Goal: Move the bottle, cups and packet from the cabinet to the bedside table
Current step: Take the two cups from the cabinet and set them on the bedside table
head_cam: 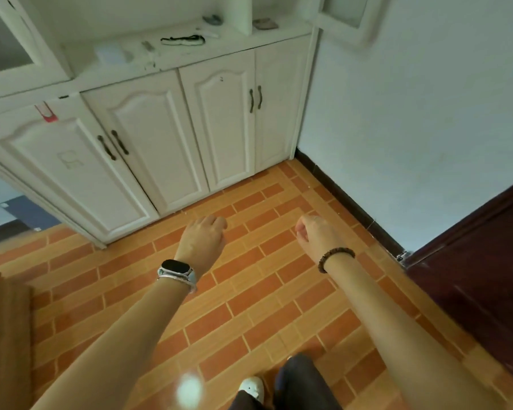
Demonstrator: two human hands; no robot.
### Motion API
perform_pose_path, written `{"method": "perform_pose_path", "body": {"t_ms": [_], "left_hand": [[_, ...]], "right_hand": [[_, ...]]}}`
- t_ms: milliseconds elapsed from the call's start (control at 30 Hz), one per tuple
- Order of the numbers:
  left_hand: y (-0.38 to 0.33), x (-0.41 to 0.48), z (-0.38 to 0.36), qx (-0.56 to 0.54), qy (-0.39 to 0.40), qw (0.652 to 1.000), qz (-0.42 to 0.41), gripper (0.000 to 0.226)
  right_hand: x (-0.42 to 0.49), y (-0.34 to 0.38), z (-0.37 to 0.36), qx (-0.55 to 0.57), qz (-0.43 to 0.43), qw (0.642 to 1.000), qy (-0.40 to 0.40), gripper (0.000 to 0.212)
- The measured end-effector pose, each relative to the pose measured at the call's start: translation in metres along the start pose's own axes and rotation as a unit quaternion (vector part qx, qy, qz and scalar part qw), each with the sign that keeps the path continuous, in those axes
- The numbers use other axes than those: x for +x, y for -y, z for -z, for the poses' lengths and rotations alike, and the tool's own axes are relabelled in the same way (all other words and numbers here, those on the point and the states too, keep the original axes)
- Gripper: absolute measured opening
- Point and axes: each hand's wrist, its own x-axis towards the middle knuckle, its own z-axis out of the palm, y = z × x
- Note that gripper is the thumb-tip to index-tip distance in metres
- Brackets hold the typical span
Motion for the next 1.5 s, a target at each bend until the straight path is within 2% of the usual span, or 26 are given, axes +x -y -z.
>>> {"method": "perform_pose_path", "body": {"t_ms": [267,567,700,933,1200,1500], "left_hand": [[-0.024,0.112,-0.031,0.002,0.009,1.000,0.001,0.017],[-0.059,0.227,-0.049,0.005,-0.020,0.999,0.039,0.020],[-0.062,0.267,-0.056,0.017,-0.009,0.999,0.026,0.022],[-0.043,0.351,-0.077,0.018,-0.005,0.999,0.028,0.019],[0.003,0.473,-0.083,-0.004,-0.050,0.998,0.039,0.020],[0.021,0.580,-0.078,-0.015,-0.072,0.997,-0.012,0.020]], "right_hand": [[0.100,-0.063,0.025,0.015,0.001,1.000,-0.001,0.013],[0.219,-0.118,0.061,0.009,0.053,0.998,0.015,0.013],[0.259,-0.130,0.068,0.023,0.065,0.997,0.019,0.012],[0.346,-0.143,0.077,0.033,0.071,0.997,0.025,0.010],[0.468,-0.140,0.108,0.022,0.065,0.998,-0.002,0.015],[0.574,-0.145,0.136,0.026,0.052,0.998,-0.031,0.013]]}}
